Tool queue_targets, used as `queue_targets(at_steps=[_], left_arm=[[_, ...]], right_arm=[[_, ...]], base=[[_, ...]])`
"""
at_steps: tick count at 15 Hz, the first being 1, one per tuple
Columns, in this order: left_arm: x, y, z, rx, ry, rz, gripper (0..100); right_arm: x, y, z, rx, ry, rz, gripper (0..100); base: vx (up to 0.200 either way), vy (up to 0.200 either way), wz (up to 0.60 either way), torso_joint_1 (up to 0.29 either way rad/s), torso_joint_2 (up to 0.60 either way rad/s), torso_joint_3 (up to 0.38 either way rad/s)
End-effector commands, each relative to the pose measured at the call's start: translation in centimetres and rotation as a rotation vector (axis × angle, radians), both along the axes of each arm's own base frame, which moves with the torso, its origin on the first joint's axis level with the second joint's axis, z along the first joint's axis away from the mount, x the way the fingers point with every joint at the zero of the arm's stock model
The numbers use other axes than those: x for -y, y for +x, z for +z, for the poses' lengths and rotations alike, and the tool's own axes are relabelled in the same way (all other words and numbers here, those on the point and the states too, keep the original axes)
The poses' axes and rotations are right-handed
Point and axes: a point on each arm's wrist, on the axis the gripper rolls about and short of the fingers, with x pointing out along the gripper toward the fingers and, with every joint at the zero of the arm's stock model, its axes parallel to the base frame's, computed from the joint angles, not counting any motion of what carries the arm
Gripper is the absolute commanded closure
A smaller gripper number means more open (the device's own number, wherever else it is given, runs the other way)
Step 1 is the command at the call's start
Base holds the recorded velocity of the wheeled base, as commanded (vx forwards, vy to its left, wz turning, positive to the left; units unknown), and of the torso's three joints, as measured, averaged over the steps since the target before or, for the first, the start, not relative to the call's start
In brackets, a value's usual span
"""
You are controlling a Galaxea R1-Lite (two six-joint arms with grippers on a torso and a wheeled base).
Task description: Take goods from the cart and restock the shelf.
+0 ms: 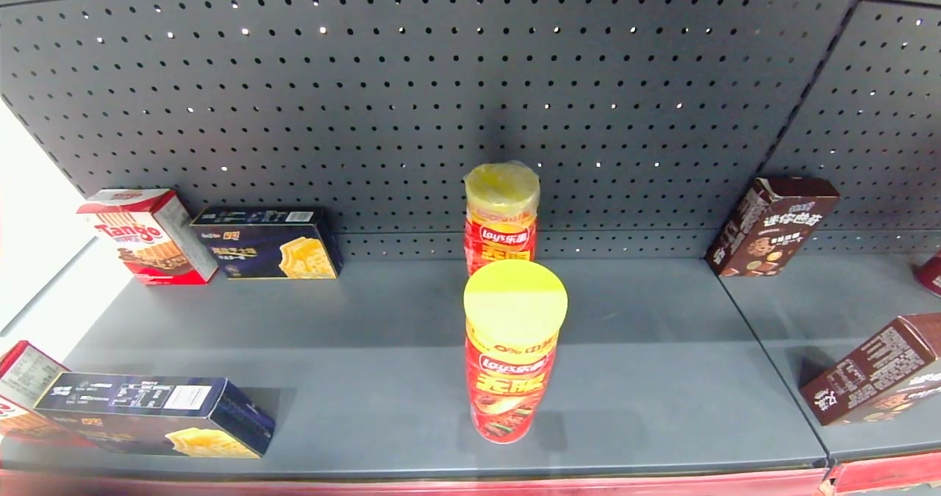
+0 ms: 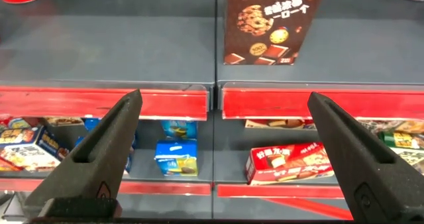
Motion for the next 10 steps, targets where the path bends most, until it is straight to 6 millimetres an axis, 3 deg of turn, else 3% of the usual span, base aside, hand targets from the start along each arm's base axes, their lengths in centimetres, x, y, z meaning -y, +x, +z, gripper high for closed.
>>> queue_targets(at_steps=[1,2,4,10], left_arm=[[0.0,0.0,0.04,0.0,-0.001,0.001,0],[0.0,0.01,-0.01,-0.002,-0.001,0.003,0],[-0.03,0.01,-0.01,-0.002,-0.005,0.013,0],[-0.02,0.01,-0.01,-0.002,-0.002,0.01,0]], right_arm=[[0.0,0.01,0.0,-0.002,0.0,0.001,0],[0.0,0.01,0.0,-0.002,0.0,0.002,0],[0.0,0.01,0.0,-0.002,0.0,0.001,0],[0.0,0.01,0.0,-0.002,0.0,0.001,0]], base=[[0.0,0.0,0.0,0.0,0.0,0.0],[0.0,0.0,0.0,0.0,0.0,0.0],[-0.2,0.0,0.0,0.0,0.01,0.005],[0.0,0.0,0.0,0.0,0.0,0.0]])
